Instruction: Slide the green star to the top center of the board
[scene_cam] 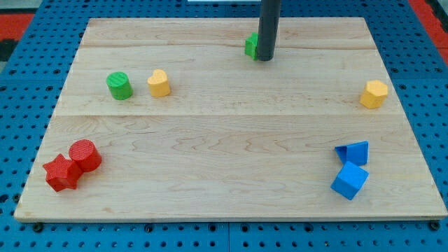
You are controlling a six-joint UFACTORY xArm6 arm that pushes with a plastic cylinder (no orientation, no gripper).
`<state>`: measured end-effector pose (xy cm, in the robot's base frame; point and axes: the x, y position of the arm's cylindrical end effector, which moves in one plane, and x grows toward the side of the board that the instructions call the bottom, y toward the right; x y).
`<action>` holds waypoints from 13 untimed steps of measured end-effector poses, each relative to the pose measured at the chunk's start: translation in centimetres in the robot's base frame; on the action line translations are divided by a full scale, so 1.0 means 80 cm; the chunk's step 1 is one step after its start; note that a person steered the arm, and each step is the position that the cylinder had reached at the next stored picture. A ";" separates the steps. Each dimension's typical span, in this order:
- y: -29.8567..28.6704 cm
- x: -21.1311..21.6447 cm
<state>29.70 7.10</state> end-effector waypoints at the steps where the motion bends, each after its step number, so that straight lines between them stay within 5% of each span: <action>1: 0.000 -0.003; 13: -0.012 -0.025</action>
<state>27.73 6.14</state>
